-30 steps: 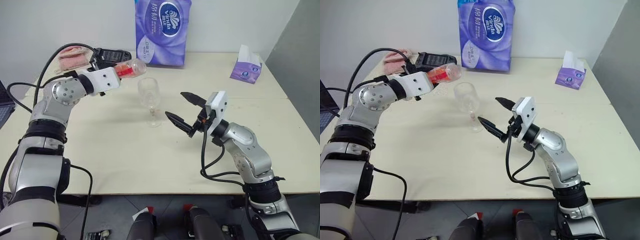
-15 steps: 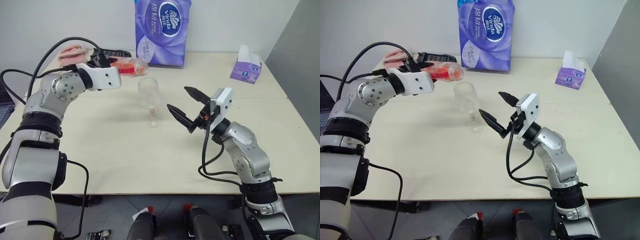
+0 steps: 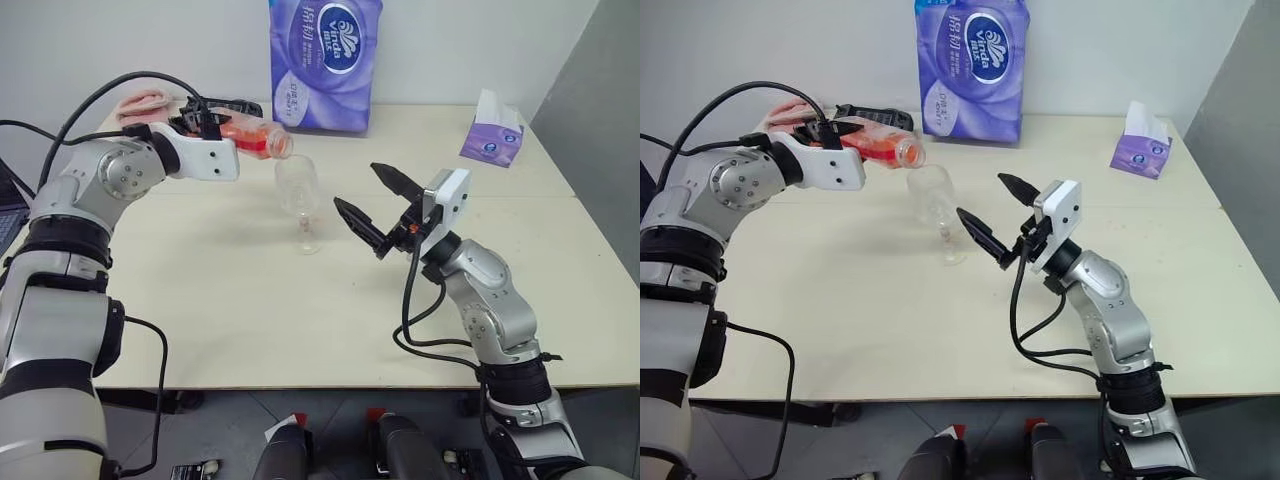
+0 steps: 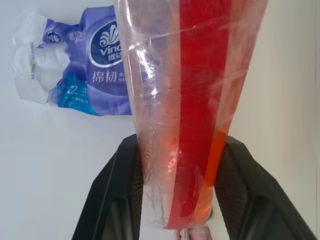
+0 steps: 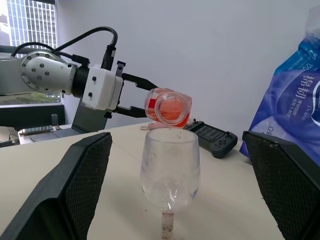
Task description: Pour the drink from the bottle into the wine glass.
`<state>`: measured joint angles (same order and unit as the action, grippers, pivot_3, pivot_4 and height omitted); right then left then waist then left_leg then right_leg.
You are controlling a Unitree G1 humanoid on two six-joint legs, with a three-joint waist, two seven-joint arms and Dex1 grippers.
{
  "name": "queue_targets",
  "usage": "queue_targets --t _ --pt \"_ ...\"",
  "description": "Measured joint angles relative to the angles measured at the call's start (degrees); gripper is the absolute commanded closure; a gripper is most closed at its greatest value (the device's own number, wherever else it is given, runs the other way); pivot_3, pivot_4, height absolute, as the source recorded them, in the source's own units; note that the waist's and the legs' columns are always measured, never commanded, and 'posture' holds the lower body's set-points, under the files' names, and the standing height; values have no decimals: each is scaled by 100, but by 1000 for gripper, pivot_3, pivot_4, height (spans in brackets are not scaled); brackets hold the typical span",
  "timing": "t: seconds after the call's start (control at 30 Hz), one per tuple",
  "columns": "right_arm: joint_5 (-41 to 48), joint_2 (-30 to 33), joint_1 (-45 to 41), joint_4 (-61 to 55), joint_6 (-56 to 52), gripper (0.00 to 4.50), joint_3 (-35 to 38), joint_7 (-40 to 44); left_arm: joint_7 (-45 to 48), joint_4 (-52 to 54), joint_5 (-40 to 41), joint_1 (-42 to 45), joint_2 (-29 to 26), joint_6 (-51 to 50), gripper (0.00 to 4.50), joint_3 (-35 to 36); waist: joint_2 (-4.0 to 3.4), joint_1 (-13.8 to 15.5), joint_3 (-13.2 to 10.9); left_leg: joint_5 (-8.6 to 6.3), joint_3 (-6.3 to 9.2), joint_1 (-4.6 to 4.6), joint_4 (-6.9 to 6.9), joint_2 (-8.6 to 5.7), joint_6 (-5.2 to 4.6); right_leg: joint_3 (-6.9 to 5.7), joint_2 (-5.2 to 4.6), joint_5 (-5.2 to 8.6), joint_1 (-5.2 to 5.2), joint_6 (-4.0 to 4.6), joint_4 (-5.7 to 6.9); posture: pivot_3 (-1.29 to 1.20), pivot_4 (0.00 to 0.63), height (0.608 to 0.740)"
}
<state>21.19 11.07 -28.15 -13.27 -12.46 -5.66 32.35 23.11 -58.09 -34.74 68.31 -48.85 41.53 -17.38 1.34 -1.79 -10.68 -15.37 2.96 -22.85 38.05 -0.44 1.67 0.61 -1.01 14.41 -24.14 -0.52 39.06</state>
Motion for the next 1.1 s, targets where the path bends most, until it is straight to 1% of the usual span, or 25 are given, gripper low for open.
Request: queue_targets --t 0.37,0.7,1.1 --pt "-204 7 0 27 54 0 -13 7 -374 -176 -367 227 -95 179 2868 -214 0 1 0 0 -4 0 1 0 0 1 1 0 0 0 1 0 150 740" --pt "-209 14 0 27 54 0 -13 11 -518 -323 -494 429 -96 252 2868 -310 0 0 0 0 -7 0 1 -1 0 -1 2 0 0 0 1 0 150 740" --pt "-210 2 0 27 49 0 -21 -2 -684 -330 -635 444 -126 283 2868 -364 0 0 0 0 -8 0 1 0 0 -1 1 0 0 0 2 0 150 740"
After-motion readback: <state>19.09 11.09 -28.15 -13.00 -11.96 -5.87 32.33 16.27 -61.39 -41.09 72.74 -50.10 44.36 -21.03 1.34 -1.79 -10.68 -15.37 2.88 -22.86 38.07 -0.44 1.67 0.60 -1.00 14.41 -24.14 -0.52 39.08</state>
